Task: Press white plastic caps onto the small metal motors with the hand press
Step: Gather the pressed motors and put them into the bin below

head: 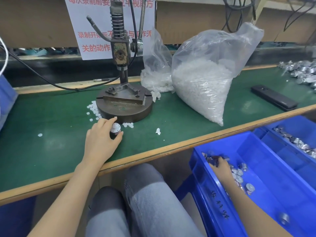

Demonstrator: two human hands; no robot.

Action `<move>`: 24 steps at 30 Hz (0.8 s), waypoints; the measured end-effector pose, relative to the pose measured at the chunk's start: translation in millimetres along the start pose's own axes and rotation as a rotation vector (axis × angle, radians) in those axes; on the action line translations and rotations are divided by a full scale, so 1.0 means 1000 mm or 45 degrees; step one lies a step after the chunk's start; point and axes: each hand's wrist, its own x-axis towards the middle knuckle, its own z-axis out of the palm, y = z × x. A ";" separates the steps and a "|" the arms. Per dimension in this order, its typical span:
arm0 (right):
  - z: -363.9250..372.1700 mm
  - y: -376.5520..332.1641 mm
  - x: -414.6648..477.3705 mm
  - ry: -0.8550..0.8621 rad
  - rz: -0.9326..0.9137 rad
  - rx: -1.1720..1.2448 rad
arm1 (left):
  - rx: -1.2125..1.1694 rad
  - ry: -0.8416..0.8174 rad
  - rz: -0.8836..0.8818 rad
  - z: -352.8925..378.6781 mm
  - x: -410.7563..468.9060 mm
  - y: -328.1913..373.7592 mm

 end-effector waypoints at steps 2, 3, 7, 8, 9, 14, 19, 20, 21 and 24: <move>0.000 0.000 0.006 -0.040 0.022 -0.063 | 0.028 -0.013 -0.008 0.001 0.000 0.000; 0.000 0.000 0.007 -0.040 0.044 -0.079 | 0.031 -0.014 -0.011 0.001 0.000 0.000; -0.006 -0.012 -0.001 0.135 -0.033 -0.147 | -0.006 -0.021 -0.011 0.000 -0.001 0.000; -0.010 -0.019 -0.008 0.209 -0.108 -0.071 | -0.022 -0.024 -0.012 0.000 -0.002 0.000; -0.015 -0.027 -0.016 0.272 -0.183 0.016 | -0.040 -0.020 -0.013 0.000 -0.002 0.000; -0.050 -0.093 -0.063 0.472 -0.581 0.320 | -0.407 0.056 -0.064 -0.003 -0.002 -0.001; -0.035 -0.178 -0.095 0.185 -1.083 0.275 | -1.024 0.242 -0.389 -0.007 -0.001 -0.007; -0.023 -0.194 -0.099 0.096 -1.160 0.230 | -1.105 0.286 -0.449 -0.008 0.001 -0.009; -0.010 -0.209 -0.102 -0.002 -1.221 0.178 | -1.189 0.329 -0.509 -0.009 0.002 -0.010; 0.031 -0.250 -0.109 -0.247 -1.329 0.005 | -1.352 0.426 -0.629 -0.012 0.006 -0.011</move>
